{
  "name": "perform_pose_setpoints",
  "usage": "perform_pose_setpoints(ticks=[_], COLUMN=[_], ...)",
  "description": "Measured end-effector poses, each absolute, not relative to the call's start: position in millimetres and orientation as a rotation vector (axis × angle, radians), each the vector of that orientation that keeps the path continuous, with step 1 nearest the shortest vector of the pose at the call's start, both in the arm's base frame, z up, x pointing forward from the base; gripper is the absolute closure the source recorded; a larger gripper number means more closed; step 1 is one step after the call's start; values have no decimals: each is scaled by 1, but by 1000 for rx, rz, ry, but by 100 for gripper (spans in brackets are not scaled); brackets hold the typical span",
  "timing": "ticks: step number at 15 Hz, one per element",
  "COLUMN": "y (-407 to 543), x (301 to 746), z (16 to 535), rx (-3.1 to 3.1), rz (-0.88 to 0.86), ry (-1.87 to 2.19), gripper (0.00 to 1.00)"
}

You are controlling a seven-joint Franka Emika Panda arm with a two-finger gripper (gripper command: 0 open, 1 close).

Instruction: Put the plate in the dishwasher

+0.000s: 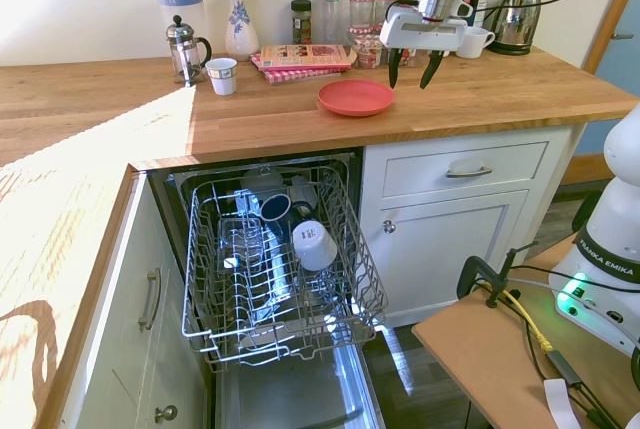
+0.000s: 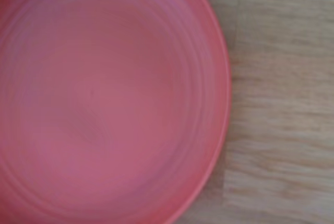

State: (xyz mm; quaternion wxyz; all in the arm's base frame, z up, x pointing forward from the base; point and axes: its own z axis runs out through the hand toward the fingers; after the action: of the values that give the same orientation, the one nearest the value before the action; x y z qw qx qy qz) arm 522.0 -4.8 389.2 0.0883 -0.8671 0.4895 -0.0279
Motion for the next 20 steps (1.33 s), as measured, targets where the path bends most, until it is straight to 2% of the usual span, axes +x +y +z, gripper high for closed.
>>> perform_pose_setpoints(ticks=[6,10,11,20], y=[7,6,5,16], x=[577,594,597,603], z=[358,337,338,336], rx=[-2498,-2478,-2467,-2464], rz=[-62,-25,-29,-41], ry=[1466,1491,1496,1479], gripper=[0,0,100,100])
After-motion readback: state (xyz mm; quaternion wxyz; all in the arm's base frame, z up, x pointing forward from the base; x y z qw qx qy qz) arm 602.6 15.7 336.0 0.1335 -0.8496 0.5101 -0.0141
